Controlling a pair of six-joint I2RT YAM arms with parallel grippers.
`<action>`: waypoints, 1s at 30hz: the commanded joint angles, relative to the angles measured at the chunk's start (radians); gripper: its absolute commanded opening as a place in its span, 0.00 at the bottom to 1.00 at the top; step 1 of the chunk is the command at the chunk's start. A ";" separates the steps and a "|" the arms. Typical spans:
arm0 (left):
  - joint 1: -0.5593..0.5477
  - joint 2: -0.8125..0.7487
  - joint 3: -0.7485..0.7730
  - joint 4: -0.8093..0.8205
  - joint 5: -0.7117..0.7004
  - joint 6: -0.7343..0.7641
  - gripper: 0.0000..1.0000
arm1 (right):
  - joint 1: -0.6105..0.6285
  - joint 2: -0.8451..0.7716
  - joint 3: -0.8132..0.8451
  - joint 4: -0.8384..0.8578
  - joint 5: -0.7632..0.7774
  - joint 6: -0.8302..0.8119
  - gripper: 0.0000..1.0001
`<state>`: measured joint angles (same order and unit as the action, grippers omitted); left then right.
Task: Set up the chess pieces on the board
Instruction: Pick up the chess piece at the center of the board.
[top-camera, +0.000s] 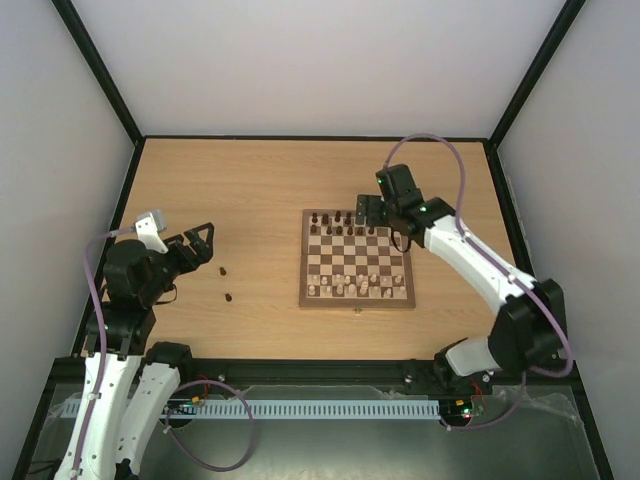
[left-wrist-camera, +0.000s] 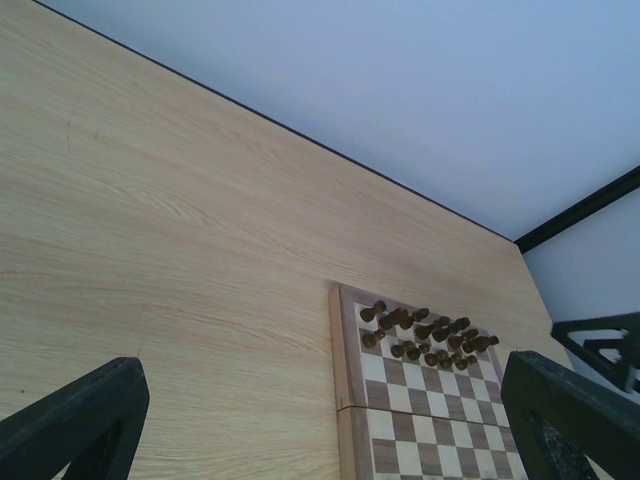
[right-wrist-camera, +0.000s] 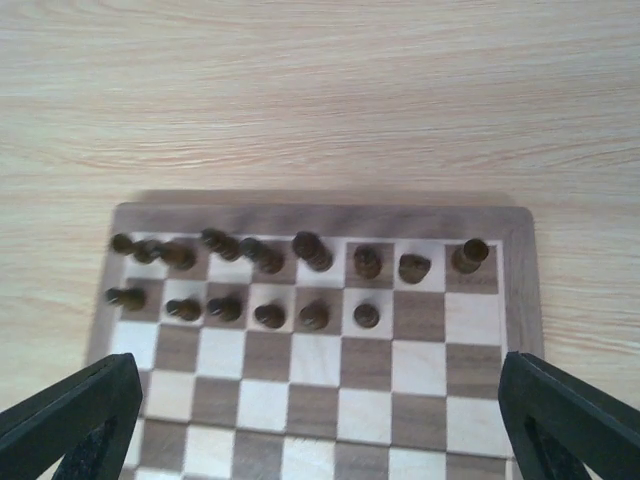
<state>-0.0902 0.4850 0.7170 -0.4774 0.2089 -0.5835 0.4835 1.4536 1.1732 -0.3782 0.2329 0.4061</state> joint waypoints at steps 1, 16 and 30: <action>0.004 -0.001 0.020 0.027 0.020 -0.005 1.00 | -0.003 -0.116 -0.078 -0.018 -0.128 -0.006 0.99; 0.003 -0.034 0.086 0.016 0.043 -0.016 1.00 | 0.098 -0.287 -0.189 0.030 -0.389 0.014 0.99; 0.003 -0.167 0.218 -0.131 0.022 -0.024 1.00 | 0.608 0.176 0.073 0.136 -0.291 0.053 0.77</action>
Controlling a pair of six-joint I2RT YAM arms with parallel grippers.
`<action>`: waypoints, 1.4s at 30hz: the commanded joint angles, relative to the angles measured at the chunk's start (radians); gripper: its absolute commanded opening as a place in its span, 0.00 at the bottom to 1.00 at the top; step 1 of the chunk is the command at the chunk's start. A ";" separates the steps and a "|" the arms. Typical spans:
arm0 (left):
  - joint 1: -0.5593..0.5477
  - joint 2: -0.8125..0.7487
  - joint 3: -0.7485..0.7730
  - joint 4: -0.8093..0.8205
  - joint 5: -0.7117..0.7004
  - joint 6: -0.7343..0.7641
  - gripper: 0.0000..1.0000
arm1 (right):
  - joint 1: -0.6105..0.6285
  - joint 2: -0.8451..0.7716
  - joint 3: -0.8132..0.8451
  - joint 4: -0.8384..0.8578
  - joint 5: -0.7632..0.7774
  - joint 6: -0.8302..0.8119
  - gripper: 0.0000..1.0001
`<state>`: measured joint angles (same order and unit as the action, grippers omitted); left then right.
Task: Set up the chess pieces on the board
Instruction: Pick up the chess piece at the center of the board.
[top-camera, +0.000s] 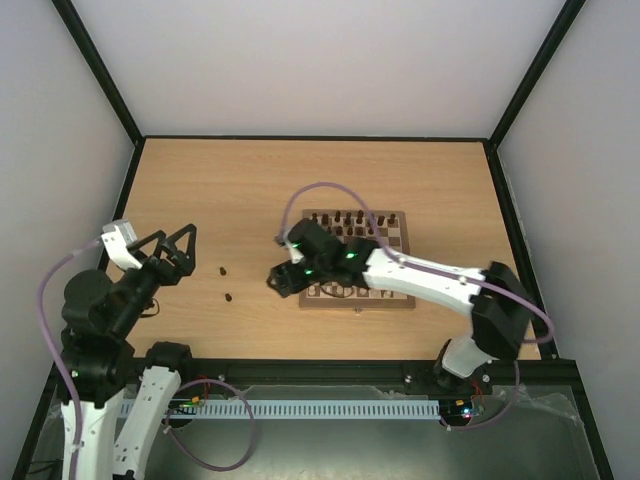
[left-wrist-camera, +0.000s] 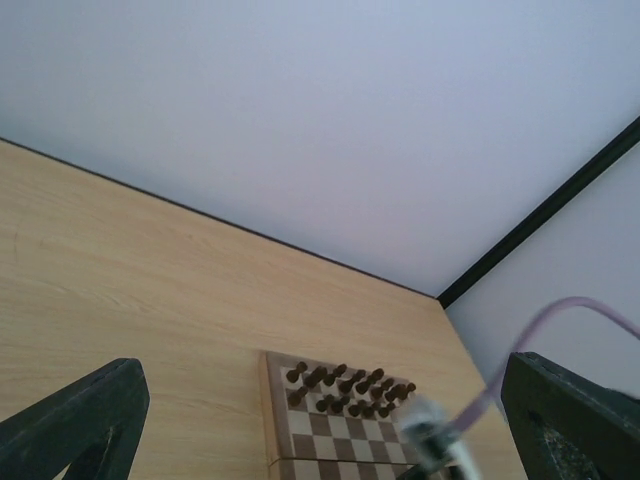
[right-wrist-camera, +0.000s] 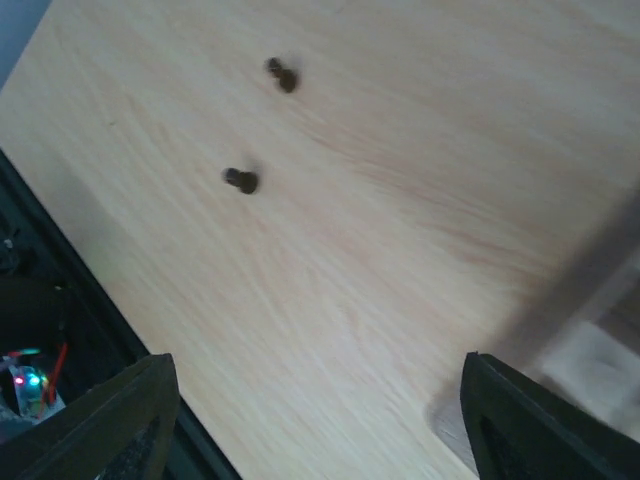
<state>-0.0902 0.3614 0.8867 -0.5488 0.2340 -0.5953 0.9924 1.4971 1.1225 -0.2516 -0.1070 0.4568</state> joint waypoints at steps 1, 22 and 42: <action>0.003 -0.053 0.057 -0.065 -0.007 -0.016 1.00 | 0.123 0.184 0.166 -0.005 0.068 -0.005 0.76; 0.003 -0.084 0.111 -0.130 -0.025 0.000 1.00 | 0.270 0.707 0.664 -0.209 0.296 -0.048 0.45; 0.003 -0.133 0.165 -0.116 -0.055 -0.020 1.00 | 0.270 0.872 0.847 -0.274 0.337 -0.055 0.34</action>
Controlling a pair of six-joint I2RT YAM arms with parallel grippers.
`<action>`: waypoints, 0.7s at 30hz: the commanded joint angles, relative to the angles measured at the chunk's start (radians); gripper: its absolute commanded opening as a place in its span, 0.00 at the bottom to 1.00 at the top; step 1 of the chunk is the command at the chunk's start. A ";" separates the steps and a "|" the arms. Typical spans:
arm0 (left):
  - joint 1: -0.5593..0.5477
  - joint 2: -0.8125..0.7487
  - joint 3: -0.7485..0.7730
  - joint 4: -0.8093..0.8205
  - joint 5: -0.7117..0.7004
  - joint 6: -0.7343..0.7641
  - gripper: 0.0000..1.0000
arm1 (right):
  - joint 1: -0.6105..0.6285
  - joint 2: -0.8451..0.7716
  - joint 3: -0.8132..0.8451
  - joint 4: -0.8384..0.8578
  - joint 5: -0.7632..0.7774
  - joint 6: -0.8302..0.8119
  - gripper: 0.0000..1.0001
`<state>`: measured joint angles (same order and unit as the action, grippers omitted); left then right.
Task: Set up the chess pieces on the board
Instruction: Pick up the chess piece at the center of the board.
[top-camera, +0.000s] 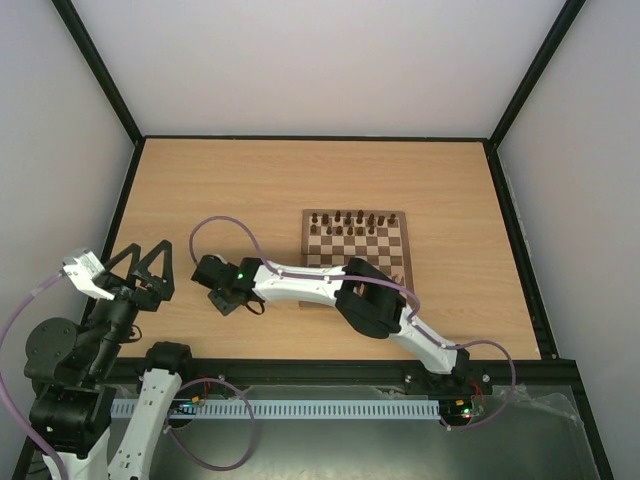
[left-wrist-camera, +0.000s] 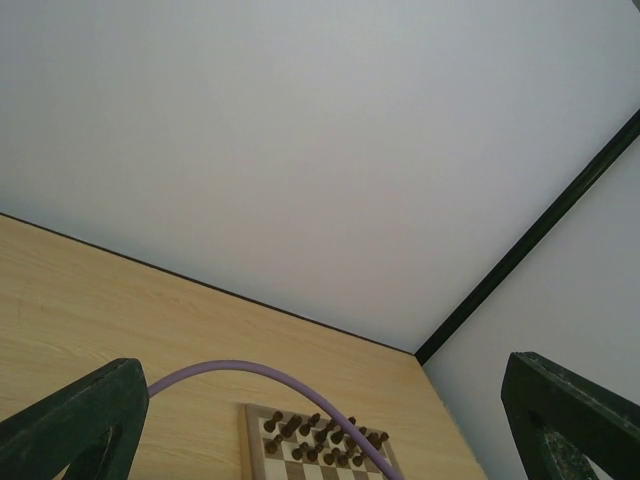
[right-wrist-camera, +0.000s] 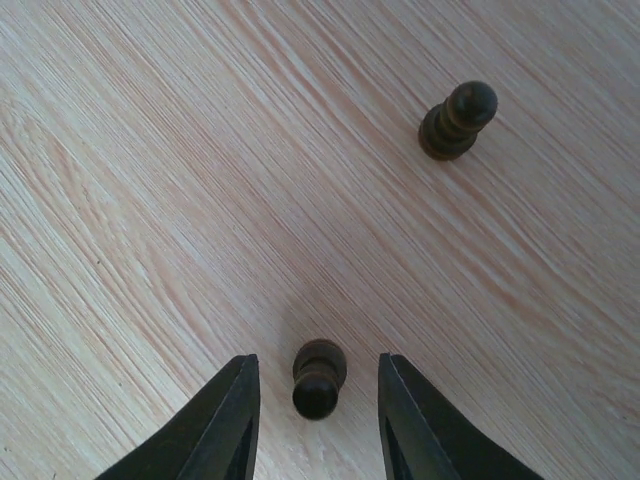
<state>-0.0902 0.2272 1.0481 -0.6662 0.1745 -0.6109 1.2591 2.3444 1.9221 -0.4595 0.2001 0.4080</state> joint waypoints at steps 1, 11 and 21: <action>0.003 0.002 0.004 0.002 0.004 -0.004 0.99 | 0.003 0.032 0.057 -0.069 0.031 -0.007 0.33; 0.003 0.003 0.004 -0.004 0.006 -0.001 0.99 | 0.000 0.053 0.077 -0.091 0.035 -0.008 0.24; 0.003 0.007 0.004 -0.001 0.014 -0.002 1.00 | 0.000 0.051 0.072 -0.095 0.038 -0.005 0.07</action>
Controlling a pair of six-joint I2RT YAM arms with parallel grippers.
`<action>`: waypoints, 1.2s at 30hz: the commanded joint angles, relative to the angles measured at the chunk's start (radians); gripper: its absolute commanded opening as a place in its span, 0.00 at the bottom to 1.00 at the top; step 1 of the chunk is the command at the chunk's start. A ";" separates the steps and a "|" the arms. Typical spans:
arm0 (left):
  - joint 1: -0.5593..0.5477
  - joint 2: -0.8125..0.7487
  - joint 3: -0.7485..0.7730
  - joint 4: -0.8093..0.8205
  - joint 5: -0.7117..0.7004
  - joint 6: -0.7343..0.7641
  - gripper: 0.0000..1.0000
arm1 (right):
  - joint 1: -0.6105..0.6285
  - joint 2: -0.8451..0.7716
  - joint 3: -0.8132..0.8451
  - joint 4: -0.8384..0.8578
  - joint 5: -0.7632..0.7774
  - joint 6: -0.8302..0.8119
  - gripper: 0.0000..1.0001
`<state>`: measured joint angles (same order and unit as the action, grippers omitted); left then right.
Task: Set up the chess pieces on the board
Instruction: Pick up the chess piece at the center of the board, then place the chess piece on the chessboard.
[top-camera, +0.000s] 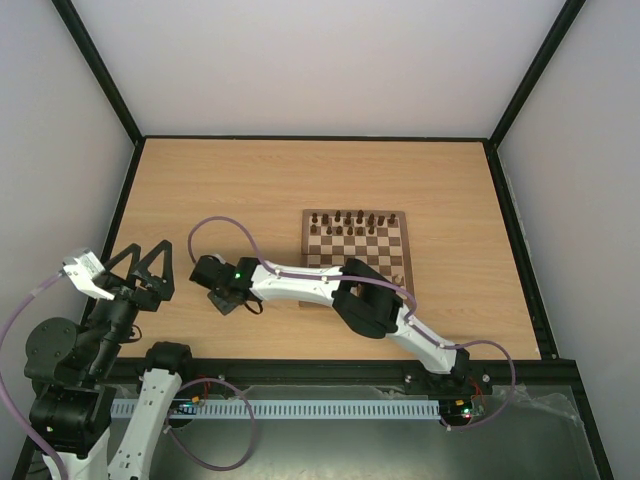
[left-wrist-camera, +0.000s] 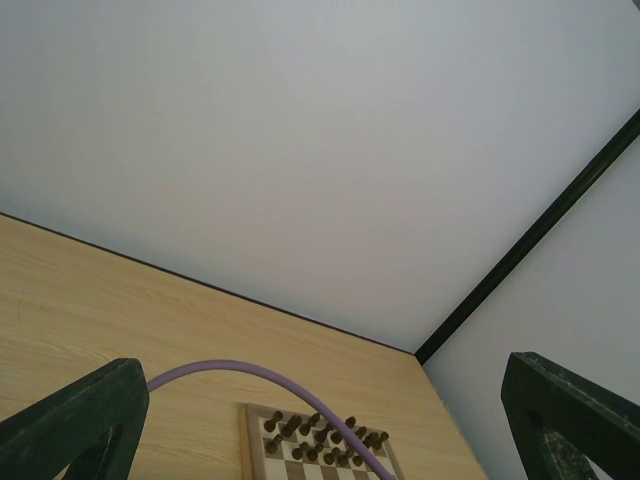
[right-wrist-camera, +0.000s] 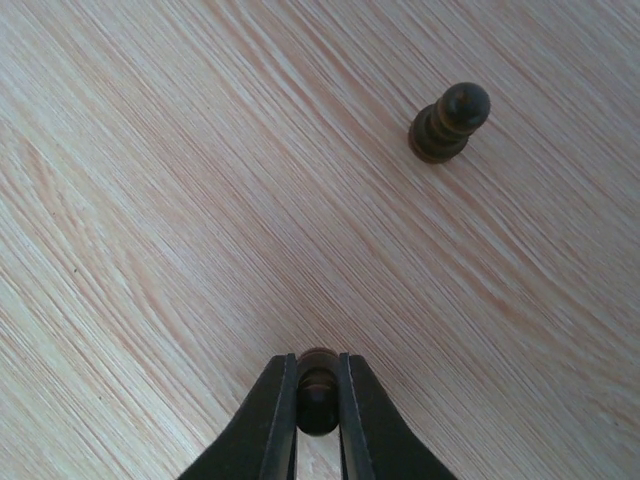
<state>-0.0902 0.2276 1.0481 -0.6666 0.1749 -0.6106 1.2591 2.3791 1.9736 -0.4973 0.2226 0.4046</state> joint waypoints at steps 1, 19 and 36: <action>0.003 0.008 0.005 0.000 0.013 -0.003 0.99 | 0.001 0.012 0.018 -0.058 0.017 0.000 0.03; 0.003 0.123 -0.102 0.092 0.144 0.019 1.00 | -0.236 -0.716 -0.558 -0.009 0.166 0.022 0.03; -0.100 0.312 -0.521 0.391 0.212 -0.031 1.00 | -0.816 -0.959 -0.915 0.043 0.056 0.000 0.03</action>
<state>-0.1181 0.5011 0.5957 -0.3916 0.4244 -0.6144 0.4831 1.4322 1.0836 -0.4576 0.3073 0.4091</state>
